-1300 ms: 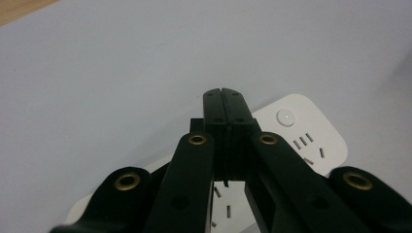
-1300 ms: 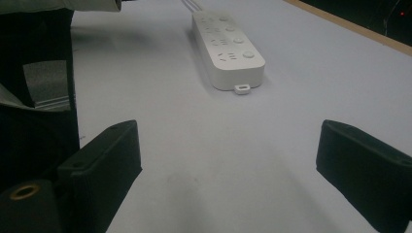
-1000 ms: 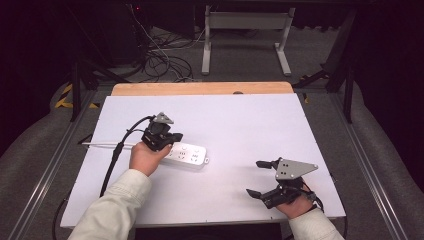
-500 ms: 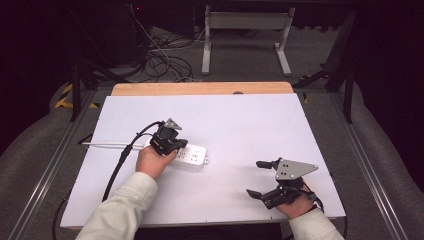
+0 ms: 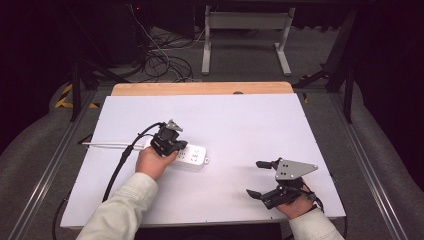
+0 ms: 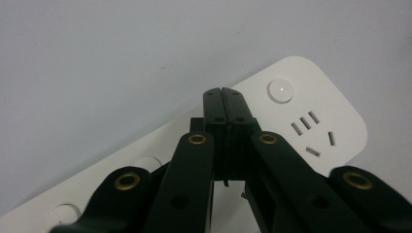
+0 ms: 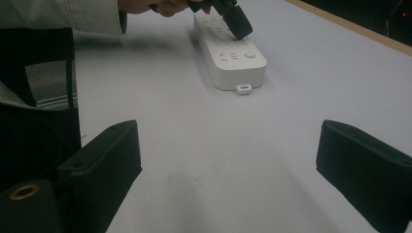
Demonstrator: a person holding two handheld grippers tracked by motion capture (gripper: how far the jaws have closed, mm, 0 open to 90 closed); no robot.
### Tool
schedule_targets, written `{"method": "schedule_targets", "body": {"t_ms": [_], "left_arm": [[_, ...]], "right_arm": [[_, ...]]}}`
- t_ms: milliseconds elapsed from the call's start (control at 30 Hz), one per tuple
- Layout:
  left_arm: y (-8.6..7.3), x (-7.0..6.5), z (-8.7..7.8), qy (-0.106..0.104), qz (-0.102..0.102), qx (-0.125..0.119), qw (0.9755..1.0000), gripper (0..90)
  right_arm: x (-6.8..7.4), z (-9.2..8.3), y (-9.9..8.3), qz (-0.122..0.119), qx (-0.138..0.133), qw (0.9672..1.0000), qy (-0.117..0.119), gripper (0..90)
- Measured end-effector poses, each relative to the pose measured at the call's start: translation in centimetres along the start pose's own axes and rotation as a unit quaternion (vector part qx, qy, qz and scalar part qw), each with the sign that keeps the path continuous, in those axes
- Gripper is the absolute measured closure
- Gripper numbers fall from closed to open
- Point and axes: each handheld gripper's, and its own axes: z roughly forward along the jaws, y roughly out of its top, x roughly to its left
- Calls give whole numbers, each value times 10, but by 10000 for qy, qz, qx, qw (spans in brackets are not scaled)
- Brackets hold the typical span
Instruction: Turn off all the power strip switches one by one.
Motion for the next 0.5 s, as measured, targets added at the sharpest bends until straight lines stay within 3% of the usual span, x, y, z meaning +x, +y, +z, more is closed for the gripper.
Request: {"method": "schedule_targets", "body": {"t_ms": [300, 400, 500], "left_arm": [[-2, 1, 1, -16, -2, -36, 10000, 900], [-2, -2, 1, 176, 84, -24, 9998, 900], [-3, -2, 1, 157, 73, -47, 9998, 900]], "right_arm": [[0, 0, 0, -1, 12, 10000, 5, 93], [0, 1, 0, 5, 14, 10000, 7, 92], [0, 1, 0, -13, 19, 10000, 11, 93]]}}
